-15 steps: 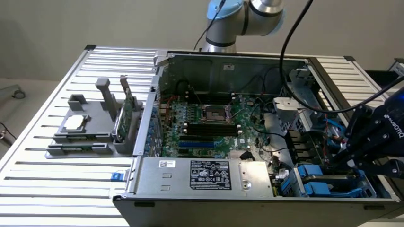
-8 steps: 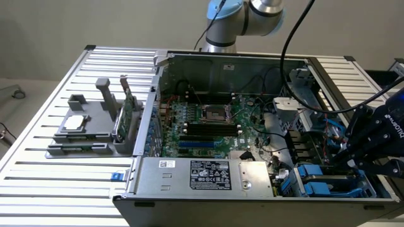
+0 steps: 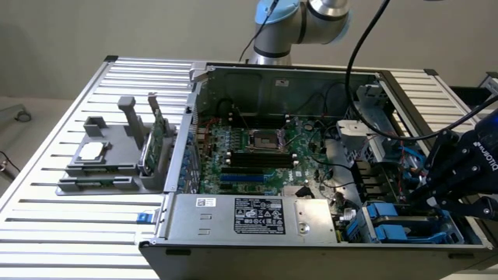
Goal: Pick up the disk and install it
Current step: 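Insert the first disk wire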
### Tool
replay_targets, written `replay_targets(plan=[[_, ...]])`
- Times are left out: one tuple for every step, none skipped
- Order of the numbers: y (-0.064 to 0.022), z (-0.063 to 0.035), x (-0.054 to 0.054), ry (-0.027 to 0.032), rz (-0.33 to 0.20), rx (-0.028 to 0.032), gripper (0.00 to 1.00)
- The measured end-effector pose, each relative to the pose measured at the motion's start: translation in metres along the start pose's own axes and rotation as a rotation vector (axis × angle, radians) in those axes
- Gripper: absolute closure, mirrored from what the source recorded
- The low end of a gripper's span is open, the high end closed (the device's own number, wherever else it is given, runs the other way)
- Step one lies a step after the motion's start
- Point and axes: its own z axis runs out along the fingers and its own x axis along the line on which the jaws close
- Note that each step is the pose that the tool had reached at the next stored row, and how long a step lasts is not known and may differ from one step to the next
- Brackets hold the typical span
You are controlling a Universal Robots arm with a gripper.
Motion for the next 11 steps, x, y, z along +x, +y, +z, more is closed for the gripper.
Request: replay_targets(plan=[[0.0003,-0.0001,0.0000,-0.0006,0.000,0.0029,0.84],[0.0007,-0.0002,0.0001,-0.0010,0.000,0.0057,0.84],[0.0011,-0.0002,0.0001,-0.0014,0.000,0.0085,0.84],[0.0017,-0.0004,0.0002,-0.0018,0.001,0.0113,0.84],[0.0023,-0.0006,0.0003,-0.0024,0.001,0.0143,0.84],[0.0031,-0.0008,0.0005,-0.0029,0.001,0.0173,0.84],[0.0041,-0.0010,0.0006,-0.0034,0.001,0.0207,0.84],[0.0051,-0.0013,0.0008,-0.0039,0.001,0.0242,0.84],[0.0060,-0.0015,0.0009,-0.0044,0.001,0.0274,0.84],[0.0068,-0.0016,0.0010,-0.0049,0.002,0.0307,0.84],[0.0075,-0.0017,0.0012,-0.0054,0.002,0.0339,0.84]])
